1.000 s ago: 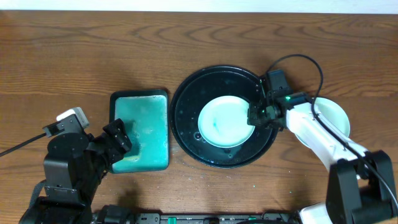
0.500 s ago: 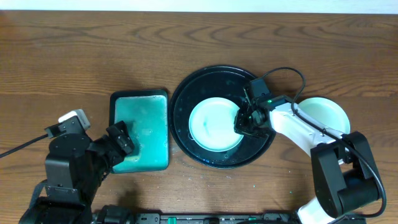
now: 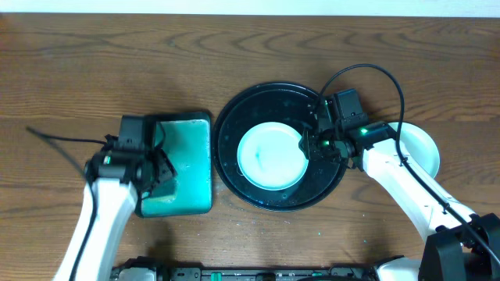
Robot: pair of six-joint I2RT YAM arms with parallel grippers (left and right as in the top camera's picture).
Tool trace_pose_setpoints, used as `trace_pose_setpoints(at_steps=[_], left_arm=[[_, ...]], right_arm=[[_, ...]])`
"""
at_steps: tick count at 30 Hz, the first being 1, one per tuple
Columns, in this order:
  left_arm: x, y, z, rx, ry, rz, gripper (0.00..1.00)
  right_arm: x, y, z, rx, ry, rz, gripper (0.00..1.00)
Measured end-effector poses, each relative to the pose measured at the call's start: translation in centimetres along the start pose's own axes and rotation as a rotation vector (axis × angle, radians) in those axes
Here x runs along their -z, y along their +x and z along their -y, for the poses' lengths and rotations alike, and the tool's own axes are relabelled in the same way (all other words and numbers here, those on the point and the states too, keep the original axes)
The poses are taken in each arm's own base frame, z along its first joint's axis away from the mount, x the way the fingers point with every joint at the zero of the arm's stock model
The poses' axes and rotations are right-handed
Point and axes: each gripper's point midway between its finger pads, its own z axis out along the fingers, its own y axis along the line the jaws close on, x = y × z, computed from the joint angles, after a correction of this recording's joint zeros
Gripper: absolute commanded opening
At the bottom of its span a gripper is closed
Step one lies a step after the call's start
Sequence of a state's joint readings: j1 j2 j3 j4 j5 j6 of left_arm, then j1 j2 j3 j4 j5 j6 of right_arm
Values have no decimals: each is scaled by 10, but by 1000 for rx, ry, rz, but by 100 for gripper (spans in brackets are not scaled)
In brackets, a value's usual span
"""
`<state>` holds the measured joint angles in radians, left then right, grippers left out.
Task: Clean dirty plates on tray and stack at the side
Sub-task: 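Grasp the green sponge in the basin with the left gripper, then scrub the front plate on the tray with the sponge in the left gripper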
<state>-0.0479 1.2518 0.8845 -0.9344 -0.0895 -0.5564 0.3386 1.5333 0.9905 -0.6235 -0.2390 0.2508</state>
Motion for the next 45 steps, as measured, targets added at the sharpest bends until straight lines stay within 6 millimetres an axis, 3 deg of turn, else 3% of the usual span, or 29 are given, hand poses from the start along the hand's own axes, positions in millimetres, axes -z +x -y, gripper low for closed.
trace_pose_setpoints(at_steps=[3,6,8,10,12,13,19,26,32,34,37,38,45], left_arm=[[-35,-7,-2,46,-29,-87,49],[-68,-8,12,20,36,-178,44],[-86,2,22,-15,74,-254,38],[-92,7,25,-43,87,-293,29],[-93,8,25,-65,86,-304,11],[-94,8,24,-77,80,-305,7],[-93,8,22,-104,66,-305,7],[-78,11,25,-115,88,-327,7],[-26,-8,44,-146,207,-162,7],[-9,-12,52,-171,244,-103,7],[10,-8,68,-232,296,-44,7],[14,-6,75,-255,311,-31,7],[29,10,137,-379,441,47,7]], right_arm=[[0,3,1,11,5,-10,36],[0,3,2,18,10,-10,36],[0,3,3,20,15,-10,36],[0,3,3,22,19,-10,36],[0,3,4,22,22,-9,36],[0,3,4,22,22,-9,36],[0,1,11,21,65,1,42],[-1,-8,28,21,162,40,44],[-34,6,27,48,107,-63,46],[-47,14,22,65,56,-110,40],[-63,26,15,82,-10,-169,6],[-65,29,15,76,-18,-182,1],[-70,32,10,57,-64,-205,1]])
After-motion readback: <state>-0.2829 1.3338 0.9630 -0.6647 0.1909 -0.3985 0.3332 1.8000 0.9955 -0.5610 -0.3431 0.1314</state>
